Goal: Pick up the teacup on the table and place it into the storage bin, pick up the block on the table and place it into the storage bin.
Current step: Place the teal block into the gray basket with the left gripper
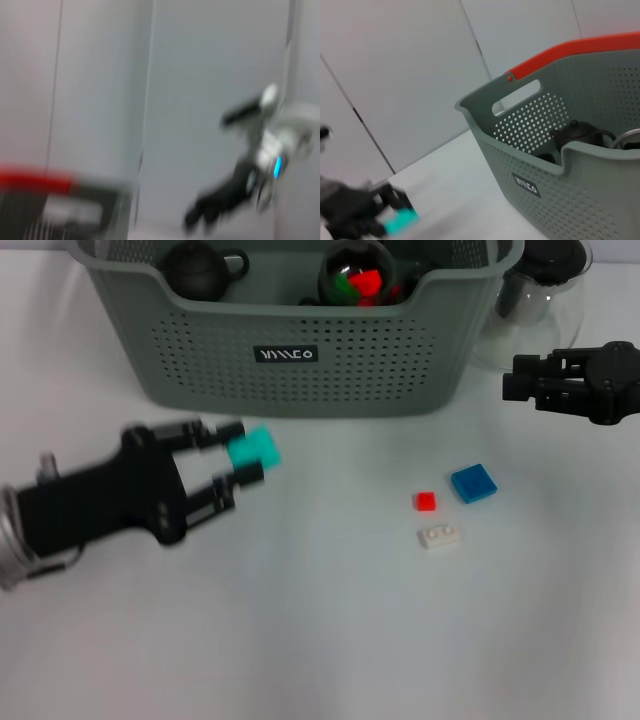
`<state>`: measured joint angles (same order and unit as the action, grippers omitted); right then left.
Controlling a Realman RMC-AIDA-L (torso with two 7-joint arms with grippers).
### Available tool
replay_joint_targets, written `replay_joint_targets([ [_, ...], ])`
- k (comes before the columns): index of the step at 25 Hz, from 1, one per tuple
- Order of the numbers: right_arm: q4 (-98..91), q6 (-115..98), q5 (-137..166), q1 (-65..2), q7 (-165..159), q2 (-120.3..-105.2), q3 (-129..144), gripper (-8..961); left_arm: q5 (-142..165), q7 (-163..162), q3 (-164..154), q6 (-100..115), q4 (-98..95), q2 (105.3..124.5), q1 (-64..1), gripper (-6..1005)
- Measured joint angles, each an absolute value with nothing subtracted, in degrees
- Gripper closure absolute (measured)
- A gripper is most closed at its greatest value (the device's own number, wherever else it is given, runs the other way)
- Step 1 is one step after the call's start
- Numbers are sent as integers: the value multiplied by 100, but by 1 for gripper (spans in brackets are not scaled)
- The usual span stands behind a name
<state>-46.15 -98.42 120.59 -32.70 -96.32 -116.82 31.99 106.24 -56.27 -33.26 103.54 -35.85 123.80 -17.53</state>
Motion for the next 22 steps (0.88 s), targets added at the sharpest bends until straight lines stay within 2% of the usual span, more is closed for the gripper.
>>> replay_joint_targets([
  [5, -4614, -9816, 12060, -3269, -9616, -11694, 3216, 540, 9763, -6556, -2696, 11186, -3934, 12374, -2366, 537],
  [10, -4614, -9818, 12061, -3295, -9615, -11701, 3239, 541, 9257, -8527, -2780, 9920, -4604, 12338, -3416, 524],
  [12, -4614, -9813, 12065, -3308, -9615, -11709, 3243, 541, 9385, -9189, -3154, 9180, -4839, 12246, -3818, 518],
  [16, -4614, -9810, 12070, -3323, -9615, -11713, 3250, 541, 10022, -10614, -4655, 7323, -4926, 11800, -4604, 508],
  [18, -4614, -9809, 12072, -3324, -9615, -11714, 3251, 540, 10585, -11290, -5386, 6384, -4795, 11645, -4929, 503],
  [20, -4614, -9808, 12072, -3321, -9610, -11715, 3252, 540, 11058, -11653, -5833, 5791, -4609, 11637, -5170, 498],
  [22, -4614, -9809, 12065, -3312, -9603, -11716, 3252, 538, 11501, -11813, -6063, 5318, -4402, 11739, -5363, 492],
])
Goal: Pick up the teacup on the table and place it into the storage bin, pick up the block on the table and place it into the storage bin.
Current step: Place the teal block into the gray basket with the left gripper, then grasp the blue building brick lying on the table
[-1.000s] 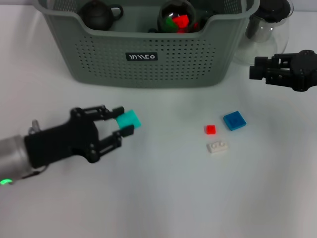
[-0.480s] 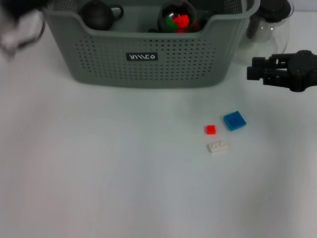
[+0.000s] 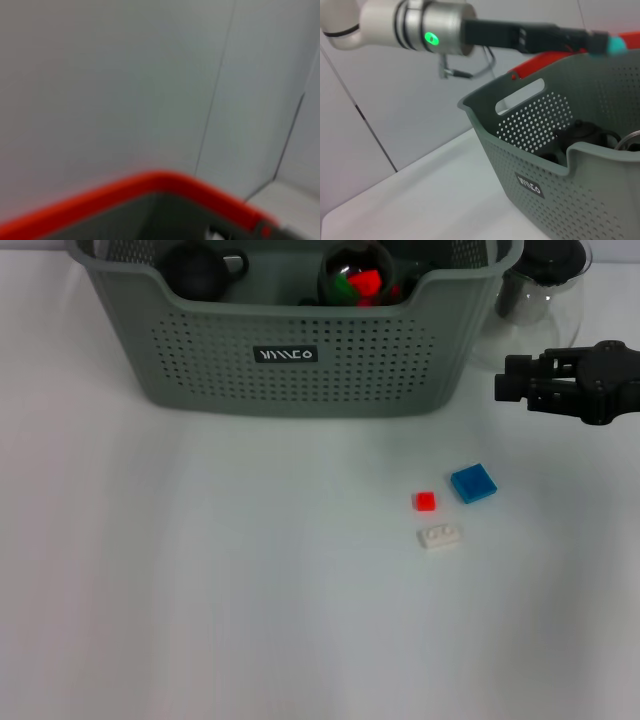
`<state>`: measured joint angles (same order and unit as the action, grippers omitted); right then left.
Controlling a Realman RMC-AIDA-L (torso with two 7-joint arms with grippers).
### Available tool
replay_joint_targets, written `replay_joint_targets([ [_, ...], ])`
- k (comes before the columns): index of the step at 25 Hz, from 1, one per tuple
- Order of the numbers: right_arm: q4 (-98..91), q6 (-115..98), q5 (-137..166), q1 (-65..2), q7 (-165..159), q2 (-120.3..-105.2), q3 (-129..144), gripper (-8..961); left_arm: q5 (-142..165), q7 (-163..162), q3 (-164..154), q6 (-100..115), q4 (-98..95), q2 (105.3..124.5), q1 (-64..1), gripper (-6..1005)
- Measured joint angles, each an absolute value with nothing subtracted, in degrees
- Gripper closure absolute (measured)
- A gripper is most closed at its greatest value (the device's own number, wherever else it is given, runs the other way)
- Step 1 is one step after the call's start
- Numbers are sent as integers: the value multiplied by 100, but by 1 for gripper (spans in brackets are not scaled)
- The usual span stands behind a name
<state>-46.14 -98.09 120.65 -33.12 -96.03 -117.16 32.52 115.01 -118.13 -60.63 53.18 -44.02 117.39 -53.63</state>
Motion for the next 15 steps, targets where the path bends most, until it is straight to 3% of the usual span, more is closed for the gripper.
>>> replay_joint_targets([
  [1, -4614, -9808, 12059, -3310, -9601, -11716, 3251, 537, 12042, -12051, -6136, 4888, -4217, 11902, -5525, 490],
  [8, -4614, -9793, 12067, -3315, -9597, -11716, 3251, 529, 13613, -13131, -6198, 4400, -3897, 12115, -5976, 472],
  [12, -4614, -9774, 12079, -3312, -9597, -11716, 3252, 525, 13488, -13152, -6154, 4518, -4395, 12188, -5774, 461],
  [15, -4614, -9775, 12074, -3297, -9597, -11717, 3251, 522, 12946, -13058, -6145, 4854, -5289, 12253, -5209, 453],
])
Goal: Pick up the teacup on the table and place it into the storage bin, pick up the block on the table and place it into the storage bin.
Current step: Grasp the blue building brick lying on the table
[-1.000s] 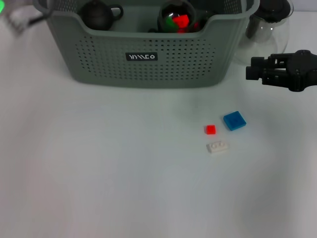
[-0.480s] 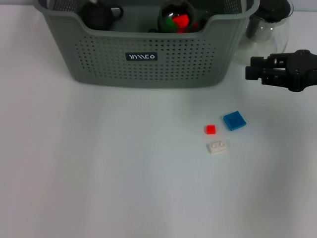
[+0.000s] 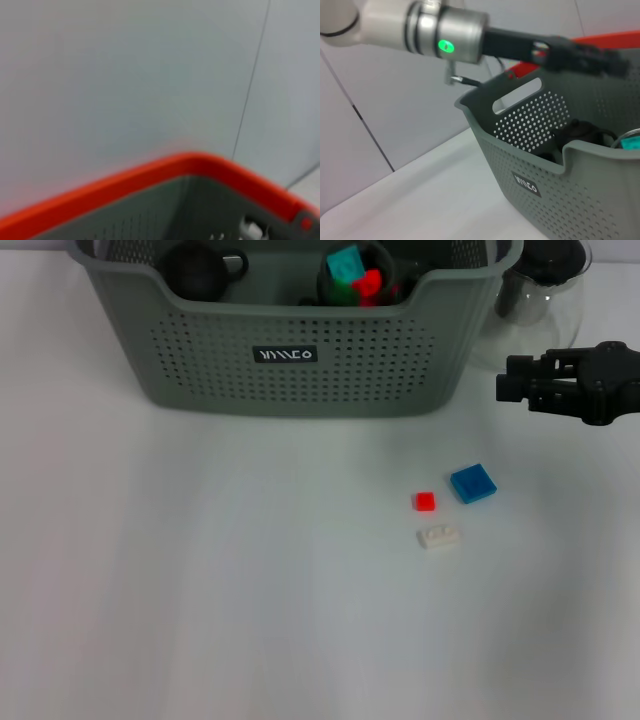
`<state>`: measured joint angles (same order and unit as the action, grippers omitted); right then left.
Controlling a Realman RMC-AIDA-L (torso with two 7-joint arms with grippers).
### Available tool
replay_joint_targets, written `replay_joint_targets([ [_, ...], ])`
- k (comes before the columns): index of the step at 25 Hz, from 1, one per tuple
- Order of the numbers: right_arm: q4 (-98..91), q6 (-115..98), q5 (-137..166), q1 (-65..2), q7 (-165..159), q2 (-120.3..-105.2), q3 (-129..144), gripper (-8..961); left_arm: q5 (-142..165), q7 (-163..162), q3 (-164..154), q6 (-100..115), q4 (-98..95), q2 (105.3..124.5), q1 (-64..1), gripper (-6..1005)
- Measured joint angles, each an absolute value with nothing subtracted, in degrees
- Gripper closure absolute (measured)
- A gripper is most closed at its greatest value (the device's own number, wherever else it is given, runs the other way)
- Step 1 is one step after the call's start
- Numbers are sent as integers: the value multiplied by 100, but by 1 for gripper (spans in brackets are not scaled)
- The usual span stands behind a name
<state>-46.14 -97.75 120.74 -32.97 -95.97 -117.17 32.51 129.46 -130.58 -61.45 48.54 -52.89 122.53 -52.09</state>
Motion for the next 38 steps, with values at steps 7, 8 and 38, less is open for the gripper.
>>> replay_joint_targets([
  [7, -4614, -9748, 12057, -3283, -9582, -11713, 3212, 514, 9380, -10927, -5315, 6980, -7100, 12414, -2942, 298],
  [8, -4614, -9734, 12059, -3285, -9563, -11713, 3218, 513, 8777, -10357, -4781, 7870, -6958, 12426, -2717, 268],
  [38, -7087, -10132, 14764, -4078, -11628, -12029, 6333, 335, 11882, -6457, -2630, 10263, -3541, 12429, -1997, 278],
])
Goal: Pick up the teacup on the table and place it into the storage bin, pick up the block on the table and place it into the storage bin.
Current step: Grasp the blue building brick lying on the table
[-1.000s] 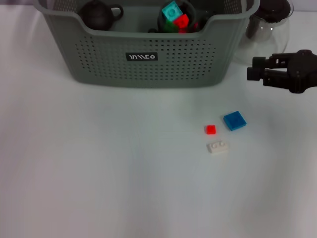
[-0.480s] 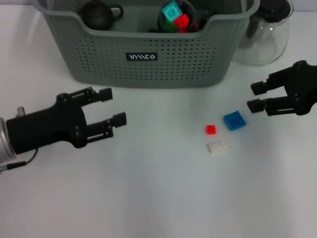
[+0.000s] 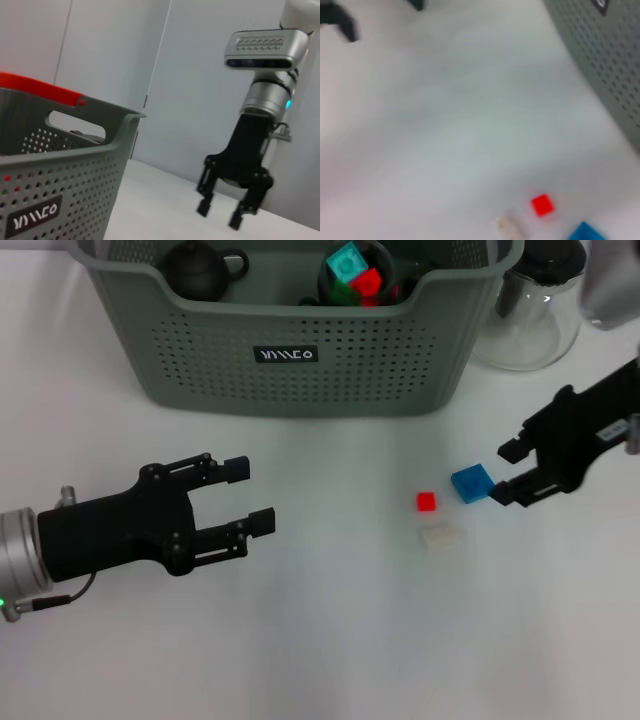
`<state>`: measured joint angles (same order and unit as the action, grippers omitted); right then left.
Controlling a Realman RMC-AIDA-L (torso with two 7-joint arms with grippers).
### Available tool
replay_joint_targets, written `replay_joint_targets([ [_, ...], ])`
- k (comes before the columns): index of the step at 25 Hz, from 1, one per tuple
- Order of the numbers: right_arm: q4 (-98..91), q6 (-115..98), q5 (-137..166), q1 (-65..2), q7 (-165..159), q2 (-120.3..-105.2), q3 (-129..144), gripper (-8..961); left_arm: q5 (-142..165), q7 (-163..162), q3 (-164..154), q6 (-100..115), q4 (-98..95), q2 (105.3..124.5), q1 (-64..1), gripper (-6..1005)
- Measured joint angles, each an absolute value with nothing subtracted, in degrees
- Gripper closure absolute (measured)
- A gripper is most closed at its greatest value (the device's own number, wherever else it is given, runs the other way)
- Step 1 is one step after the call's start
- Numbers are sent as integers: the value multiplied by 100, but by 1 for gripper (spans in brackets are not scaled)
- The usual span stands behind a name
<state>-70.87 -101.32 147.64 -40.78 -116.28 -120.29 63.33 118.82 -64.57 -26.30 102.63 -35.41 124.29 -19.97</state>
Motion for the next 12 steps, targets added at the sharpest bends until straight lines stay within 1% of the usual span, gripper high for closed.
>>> replay_joint_targets([
  [2, -6978, -9777, 14861, -4080, -12137, -12032, 6675, 300, 11912, -6440, -2629, 10260, -3527, 12431, -1984, 278],
  [4, -6923, -9518, 15002, -4072, -12655, -12032, 6923, 393, 11934, -6408, -2615, 10251, -3494, 12433, -1980, 278],
  [8, -6811, -9048, 15210, -4054, -13976, -12040, 7316, 398, 11970, -6383, -2602, 10198, -3415, 12422, -2025, 278],
  [12, -6675, -8757, 15177, -4008, -14562, -12048, 7502, 402, 11987, -6377, -2599, 10171, -3398, 12419, -2065, 278],
])
